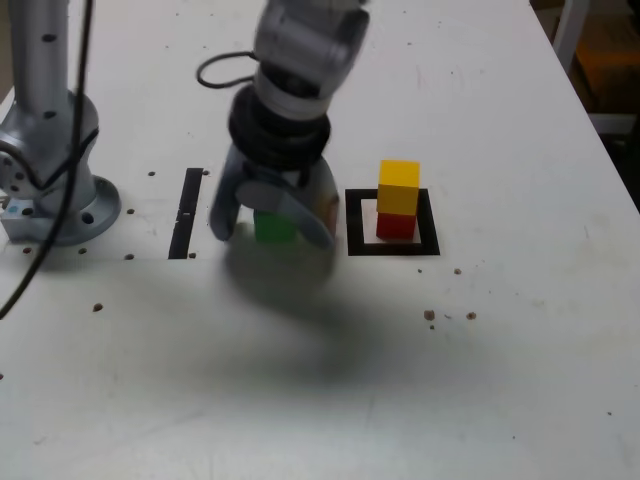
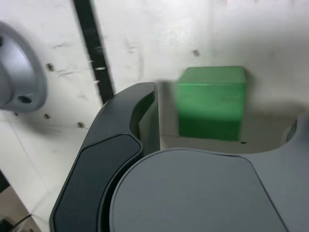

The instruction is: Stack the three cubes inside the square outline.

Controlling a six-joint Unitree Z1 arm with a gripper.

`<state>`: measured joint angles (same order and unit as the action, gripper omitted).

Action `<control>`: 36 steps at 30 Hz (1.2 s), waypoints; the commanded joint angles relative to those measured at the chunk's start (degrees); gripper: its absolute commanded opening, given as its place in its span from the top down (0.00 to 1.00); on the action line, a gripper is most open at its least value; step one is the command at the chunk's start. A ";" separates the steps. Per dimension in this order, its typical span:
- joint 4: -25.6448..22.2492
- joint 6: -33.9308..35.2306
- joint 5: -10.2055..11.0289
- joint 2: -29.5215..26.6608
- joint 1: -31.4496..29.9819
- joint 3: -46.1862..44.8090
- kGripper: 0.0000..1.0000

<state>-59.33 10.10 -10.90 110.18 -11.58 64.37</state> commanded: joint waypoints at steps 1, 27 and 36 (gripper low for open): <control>0.28 -0.57 0.11 1.33 0.00 0.92 0.09; -0.08 2.00 8.08 -0.64 1.65 2.37 0.79; -19.60 1.93 12.05 -7.38 1.86 14.49 0.83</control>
<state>-72.46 12.18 1.16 103.68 -9.98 75.82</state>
